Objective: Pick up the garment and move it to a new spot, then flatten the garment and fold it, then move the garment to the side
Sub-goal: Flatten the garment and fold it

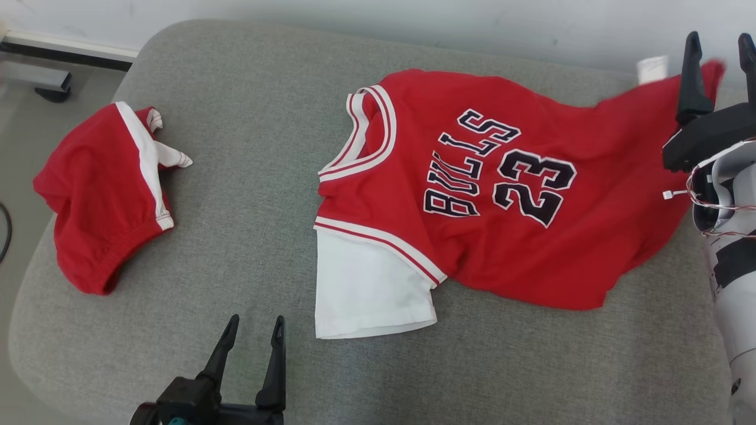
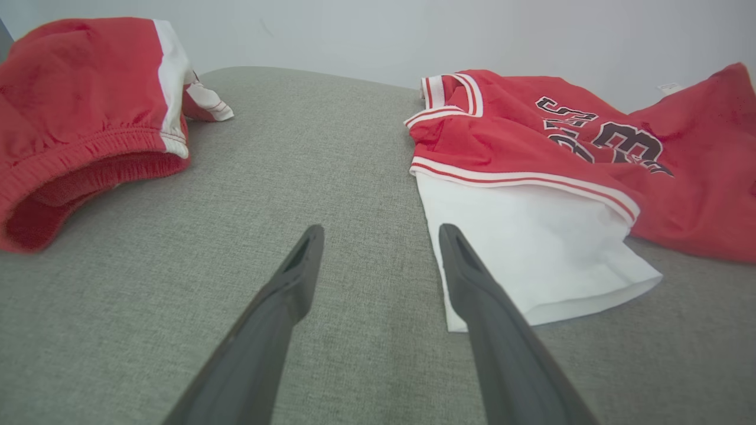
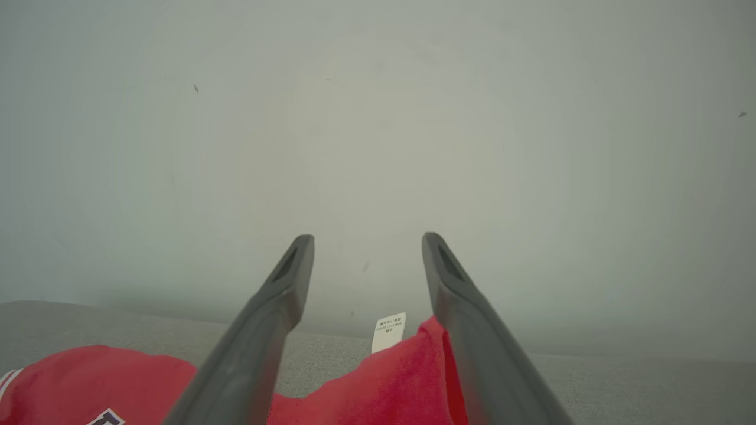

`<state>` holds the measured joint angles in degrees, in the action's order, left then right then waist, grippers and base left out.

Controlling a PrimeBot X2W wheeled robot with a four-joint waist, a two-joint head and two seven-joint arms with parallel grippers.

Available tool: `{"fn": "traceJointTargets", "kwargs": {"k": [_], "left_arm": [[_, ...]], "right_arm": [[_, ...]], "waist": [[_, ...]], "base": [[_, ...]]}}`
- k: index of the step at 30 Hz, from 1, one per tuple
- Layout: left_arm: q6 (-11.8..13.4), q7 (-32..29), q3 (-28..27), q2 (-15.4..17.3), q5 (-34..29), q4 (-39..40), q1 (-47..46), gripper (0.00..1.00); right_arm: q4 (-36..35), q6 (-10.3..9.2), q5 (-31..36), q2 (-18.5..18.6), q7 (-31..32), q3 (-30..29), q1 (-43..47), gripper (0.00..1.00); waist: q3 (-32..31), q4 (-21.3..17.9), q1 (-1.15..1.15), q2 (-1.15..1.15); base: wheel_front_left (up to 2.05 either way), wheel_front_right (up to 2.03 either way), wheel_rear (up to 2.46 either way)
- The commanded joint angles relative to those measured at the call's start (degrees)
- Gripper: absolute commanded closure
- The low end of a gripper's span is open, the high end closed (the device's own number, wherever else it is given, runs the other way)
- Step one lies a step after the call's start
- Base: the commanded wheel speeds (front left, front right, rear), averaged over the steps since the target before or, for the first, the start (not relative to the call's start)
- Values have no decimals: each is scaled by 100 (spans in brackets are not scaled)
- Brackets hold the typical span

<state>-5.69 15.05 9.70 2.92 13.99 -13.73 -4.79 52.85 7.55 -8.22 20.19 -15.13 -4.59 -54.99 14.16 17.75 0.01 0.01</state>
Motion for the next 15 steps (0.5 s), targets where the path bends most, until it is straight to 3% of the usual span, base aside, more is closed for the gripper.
{"fn": "traceJointTargets", "kwargs": {"k": [1,8,15], "left_arm": [[42,19,-42,-8,12,4,59,0],[29,19,-212,-6,-93,8,151,0],[5,19,-408,-7,-233,54,302,0]], "right_arm": [[-52,-13,85,-14,-1,2,32,0],[-508,-13,82,-222,-2,55,476,0],[-1168,-13,-389,-603,-2,389,1798,0]], "waist": [[-45,-56,-1,-1],[-252,-284,-1,-1],[-555,-557,-1,-1]], "base": [[0,0,0],[0,0,0],[0,0,0]]}}
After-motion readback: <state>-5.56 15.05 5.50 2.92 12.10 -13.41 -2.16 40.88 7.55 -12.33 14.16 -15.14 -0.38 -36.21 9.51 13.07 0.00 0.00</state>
